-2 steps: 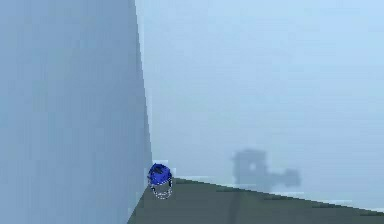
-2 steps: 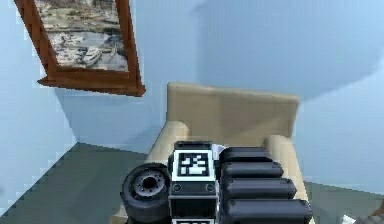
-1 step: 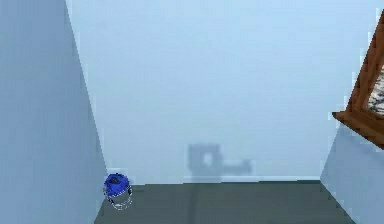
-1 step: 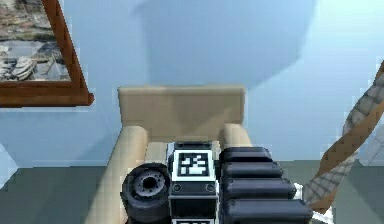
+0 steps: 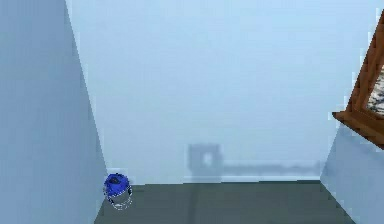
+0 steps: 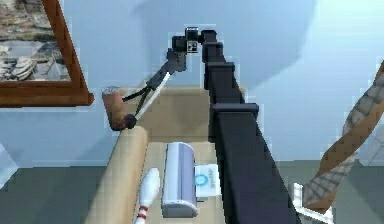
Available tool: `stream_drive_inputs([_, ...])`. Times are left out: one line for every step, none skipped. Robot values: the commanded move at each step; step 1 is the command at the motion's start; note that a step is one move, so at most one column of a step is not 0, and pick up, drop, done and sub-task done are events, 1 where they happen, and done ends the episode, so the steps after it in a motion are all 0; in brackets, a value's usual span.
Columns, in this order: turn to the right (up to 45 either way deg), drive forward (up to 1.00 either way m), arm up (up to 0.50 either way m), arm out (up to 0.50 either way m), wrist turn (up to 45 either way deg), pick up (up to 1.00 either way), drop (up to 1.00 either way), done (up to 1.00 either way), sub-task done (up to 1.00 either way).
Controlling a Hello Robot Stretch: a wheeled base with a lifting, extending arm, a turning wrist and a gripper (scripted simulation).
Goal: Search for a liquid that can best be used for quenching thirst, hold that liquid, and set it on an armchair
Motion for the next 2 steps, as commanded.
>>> stream_drive_inputs([0.0,0.0,0.0,0.0,45.0,0.0,0.0,0.0,0.0])
stream_drive_inputs([0.0,0.0,0.0,0.0,45.0,0.0,0.0,0.0,0.0])
